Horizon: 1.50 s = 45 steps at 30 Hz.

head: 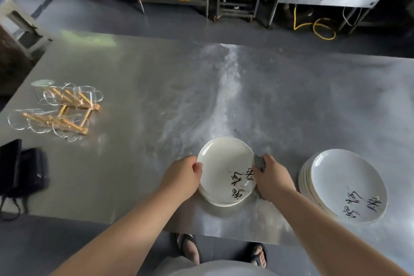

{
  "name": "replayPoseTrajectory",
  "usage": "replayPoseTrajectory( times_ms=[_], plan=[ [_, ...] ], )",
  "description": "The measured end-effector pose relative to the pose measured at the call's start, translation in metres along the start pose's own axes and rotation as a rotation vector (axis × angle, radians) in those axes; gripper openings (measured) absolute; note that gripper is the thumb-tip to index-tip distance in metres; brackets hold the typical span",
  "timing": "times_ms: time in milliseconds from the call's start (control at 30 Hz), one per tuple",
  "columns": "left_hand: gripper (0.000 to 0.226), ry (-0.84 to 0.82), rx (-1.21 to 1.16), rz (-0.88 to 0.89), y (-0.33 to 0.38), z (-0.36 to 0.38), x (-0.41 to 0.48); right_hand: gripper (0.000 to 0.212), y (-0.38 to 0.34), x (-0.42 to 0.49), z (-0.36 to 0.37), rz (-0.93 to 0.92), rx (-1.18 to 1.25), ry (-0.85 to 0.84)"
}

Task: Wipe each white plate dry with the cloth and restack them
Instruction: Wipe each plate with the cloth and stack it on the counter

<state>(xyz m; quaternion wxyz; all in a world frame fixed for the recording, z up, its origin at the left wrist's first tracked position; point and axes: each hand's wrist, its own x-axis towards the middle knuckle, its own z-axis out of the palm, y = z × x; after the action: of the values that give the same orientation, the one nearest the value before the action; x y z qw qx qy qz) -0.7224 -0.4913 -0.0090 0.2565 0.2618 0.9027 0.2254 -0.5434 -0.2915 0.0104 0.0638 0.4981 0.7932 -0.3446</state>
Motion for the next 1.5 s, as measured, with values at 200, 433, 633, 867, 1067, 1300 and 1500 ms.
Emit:
replayPoseTrajectory(
  times_ms=[200, 433, 633, 867, 1067, 1300, 1500],
  plan=[
    [0.014, -0.165, -0.785, -0.012, 0.047, -0.057, -0.002, 0.02, -0.033, -0.006, -0.049, -0.08, 0.155, 0.146],
    [0.047, -0.303, -1.395, 0.083, 0.105, -0.123, -0.017, 0.015, -0.088, -0.035, -0.128, -0.323, 0.401, 0.375],
    [0.054, -0.335, -1.422, 0.195, 0.157, -0.136, -0.039, 0.069, -0.126, -0.065, -0.135, -0.697, 0.012, 0.326],
    [0.059, -0.383, -1.369, 0.233, 0.173, -0.14, -0.05, 0.086, -0.111, -0.066, -0.161, -0.845, -0.398, 0.169],
    [0.055, -0.394, -1.319, 0.286, 0.198, -0.141, -0.052, 0.09, -0.12, -0.084, -0.166, -0.999, -0.328, 0.178],
    [0.057, -0.43, -1.351, 0.275, 0.192, -0.137, -0.058, 0.098, -0.09, -0.076, -0.188, -0.928, -0.541, 0.228],
    [0.053, -0.393, -1.35, 0.291, 0.211, -0.134, -0.065, 0.098, -0.107, -0.093, -0.181, -1.046, -0.393, 0.177]
  ],
)
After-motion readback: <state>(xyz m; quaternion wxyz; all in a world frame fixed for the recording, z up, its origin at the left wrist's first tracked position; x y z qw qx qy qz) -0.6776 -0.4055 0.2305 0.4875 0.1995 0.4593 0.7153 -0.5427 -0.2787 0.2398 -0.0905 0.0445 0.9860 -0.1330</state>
